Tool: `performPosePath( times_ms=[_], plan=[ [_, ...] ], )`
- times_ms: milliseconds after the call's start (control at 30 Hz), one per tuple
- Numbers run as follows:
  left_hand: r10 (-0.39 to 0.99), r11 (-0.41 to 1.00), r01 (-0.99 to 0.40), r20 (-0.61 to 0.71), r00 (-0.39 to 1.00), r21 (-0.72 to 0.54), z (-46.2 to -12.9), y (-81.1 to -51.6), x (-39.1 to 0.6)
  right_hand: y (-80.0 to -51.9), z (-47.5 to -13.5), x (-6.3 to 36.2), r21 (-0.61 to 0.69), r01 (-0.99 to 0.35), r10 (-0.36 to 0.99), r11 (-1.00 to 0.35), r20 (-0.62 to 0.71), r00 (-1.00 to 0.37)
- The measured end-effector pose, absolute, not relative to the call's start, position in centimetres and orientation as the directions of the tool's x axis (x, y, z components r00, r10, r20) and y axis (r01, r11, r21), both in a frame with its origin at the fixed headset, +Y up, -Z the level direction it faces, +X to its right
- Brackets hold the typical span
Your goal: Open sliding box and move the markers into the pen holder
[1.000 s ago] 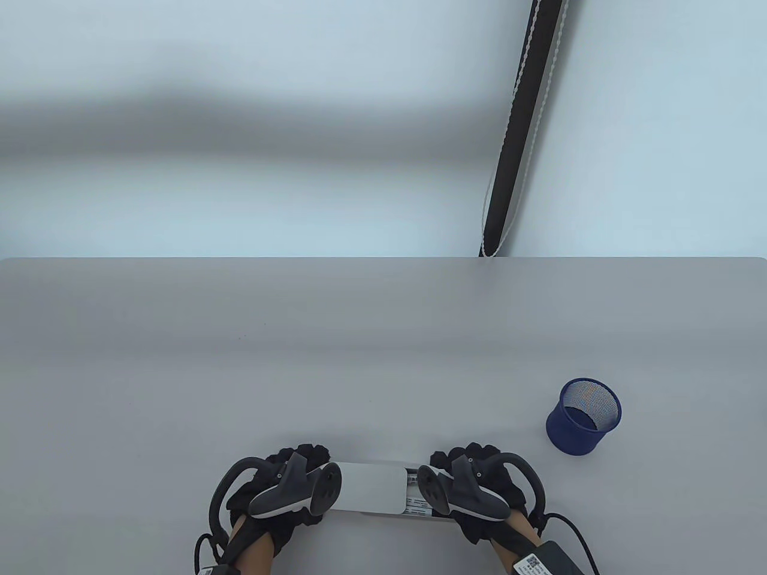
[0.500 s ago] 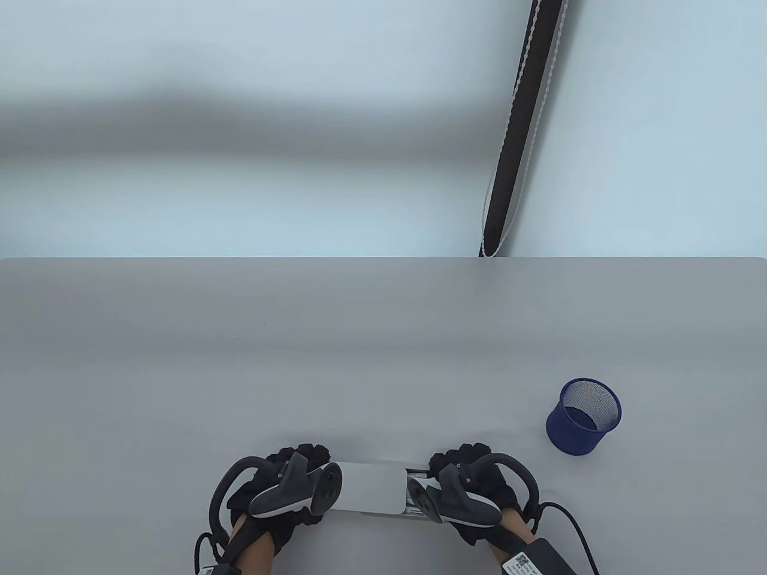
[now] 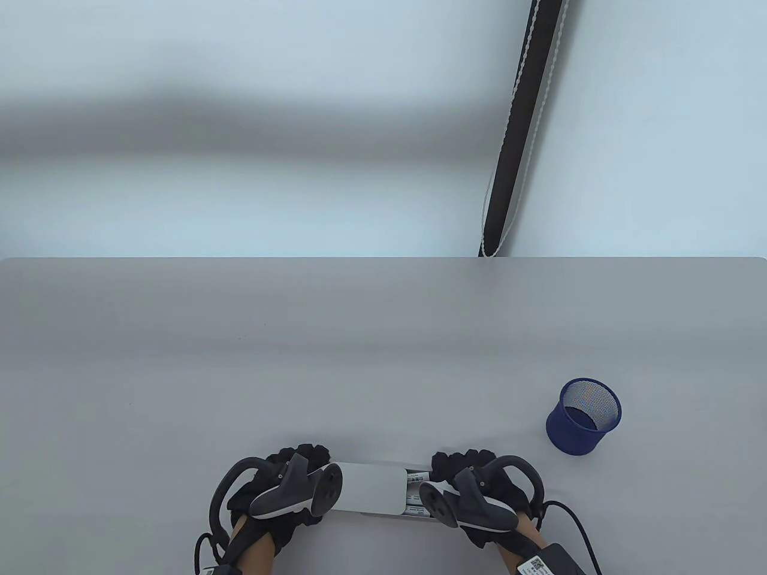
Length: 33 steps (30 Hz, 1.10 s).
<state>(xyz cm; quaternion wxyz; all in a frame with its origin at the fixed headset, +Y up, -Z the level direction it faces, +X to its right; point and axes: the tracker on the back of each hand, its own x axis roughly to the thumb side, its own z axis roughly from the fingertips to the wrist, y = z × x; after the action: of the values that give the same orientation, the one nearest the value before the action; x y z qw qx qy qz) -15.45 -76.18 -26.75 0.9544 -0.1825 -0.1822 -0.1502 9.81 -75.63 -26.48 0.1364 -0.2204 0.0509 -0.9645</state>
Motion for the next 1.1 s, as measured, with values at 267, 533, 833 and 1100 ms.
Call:
performPosePath(
  times_ms=[267,533,833,1100],
  plan=[
    [-0.213,0.888,0.350,0.407,0.888,-0.299,-26.7,-76.2,-15.4,-75.0,-27.0,11.3,-0.078,0.119,-0.139,-0.990,0.367,-0.920],
    [-0.213,0.888,0.350,0.407,0.888,-0.299,-26.7,-76.3,-15.4,-74.7,-27.4,12.4,-0.019,0.042,-0.046,-0.999,0.325,-0.945],
    [-0.217,0.887,0.354,0.408,0.887,-0.296,-26.7,-76.3,-15.4,-74.7,-27.7,13.4,0.010,0.017,-0.013,-1.000,0.282,-0.959],
    [-0.217,0.887,0.354,0.408,0.886,-0.296,-26.7,-76.3,-15.4,-74.2,-28.0,14.6,0.008,-0.025,0.026,-1.000,0.260,-0.965]
  ],
)
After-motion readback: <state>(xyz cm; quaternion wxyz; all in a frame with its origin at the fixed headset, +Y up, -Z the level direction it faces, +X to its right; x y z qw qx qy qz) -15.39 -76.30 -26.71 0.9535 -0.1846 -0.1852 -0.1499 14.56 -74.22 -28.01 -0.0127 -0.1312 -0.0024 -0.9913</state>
